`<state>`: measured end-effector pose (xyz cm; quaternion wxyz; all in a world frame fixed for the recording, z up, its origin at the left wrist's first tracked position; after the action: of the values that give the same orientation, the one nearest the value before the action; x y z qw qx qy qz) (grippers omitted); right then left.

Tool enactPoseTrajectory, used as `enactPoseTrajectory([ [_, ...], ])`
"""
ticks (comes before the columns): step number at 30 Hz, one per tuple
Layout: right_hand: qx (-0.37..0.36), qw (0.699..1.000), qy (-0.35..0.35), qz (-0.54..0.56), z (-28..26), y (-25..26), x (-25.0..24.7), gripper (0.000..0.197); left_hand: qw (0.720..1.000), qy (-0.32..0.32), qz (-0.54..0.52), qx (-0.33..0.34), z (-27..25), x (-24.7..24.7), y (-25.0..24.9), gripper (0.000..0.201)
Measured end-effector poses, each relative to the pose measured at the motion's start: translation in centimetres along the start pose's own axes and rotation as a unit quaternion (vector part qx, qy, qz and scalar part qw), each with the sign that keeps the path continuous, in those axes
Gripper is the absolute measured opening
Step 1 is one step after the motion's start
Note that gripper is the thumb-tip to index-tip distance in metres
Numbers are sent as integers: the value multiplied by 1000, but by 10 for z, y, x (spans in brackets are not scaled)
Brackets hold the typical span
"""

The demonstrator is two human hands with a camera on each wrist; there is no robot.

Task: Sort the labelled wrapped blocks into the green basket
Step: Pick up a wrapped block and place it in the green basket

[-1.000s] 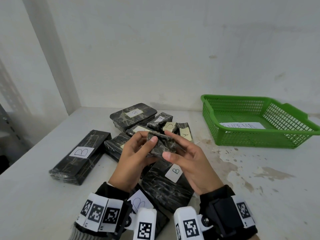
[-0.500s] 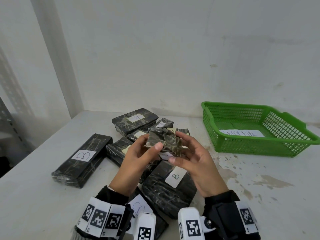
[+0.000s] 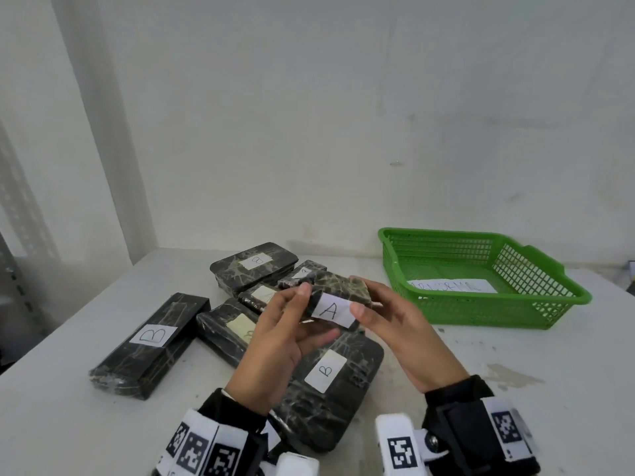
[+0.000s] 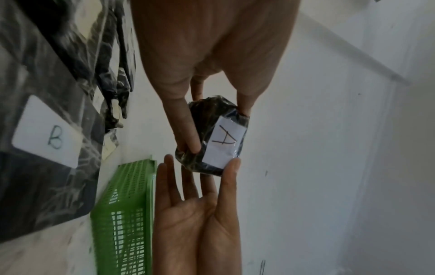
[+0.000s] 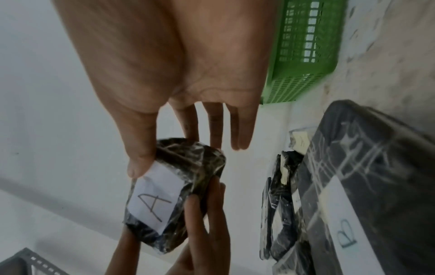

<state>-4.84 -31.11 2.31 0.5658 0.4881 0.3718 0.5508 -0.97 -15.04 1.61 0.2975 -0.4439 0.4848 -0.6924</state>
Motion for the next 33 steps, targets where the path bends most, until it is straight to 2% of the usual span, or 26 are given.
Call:
enactPoseTrajectory([
  [4, 6, 997, -60, 56, -3, 7, -29, 52, 1000, 4, 10, -27, 10, 26, 6, 57],
  [7, 10, 993, -102, 59, -4, 15, -55, 51, 998, 17, 23, -57, 20, 49, 14, 59],
  [10, 13, 993, -111, 41, 3, 31, -85, 47, 996, 27, 46, -75, 38, 73, 18, 48],
  [13, 43, 994, -98, 38, 18, 49, -119, 45, 992, -9, 82, -95, 66, 93, 25, 35],
  [16, 90, 991, -96, 20, 40, 63, -154, 48, 986, -48, 124, -100, 93, 105, 35, 31],
  [19, 122, 984, -129, -24, 68, 71, -191, 51, 977, -55, 173, -113, 114, 115, 46, 42],
  [24, 188, 953, -237, -31, 118, 55, -243, 67, 960, -45, 230, -154, 145, 126, 68, 67],
  [27, 216, 944, -250, -15, 149, 34, -254, 55, 958, -35, 224, -175, 158, 129, 79, 66],
  [30, 221, 940, -258, -34, 178, 10, -254, 53, 961, -29, 212, -176, 170, 126, 88, 59],
  [33, 236, 934, -260, -58, 198, -11, -248, 29, 962, -17, 215, -168, 179, 123, 93, 43],
])
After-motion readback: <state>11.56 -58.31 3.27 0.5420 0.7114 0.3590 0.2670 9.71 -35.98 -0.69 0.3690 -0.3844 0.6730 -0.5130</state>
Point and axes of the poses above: each hand's wrist, its own z-axis towards the middle knuckle, its own x-axis out of the palm, y = z × x, the point moved 5 cm from there along z, towards the middle knuckle, and after that the axes turned 8 degrees about z, right-handed, at the moved point
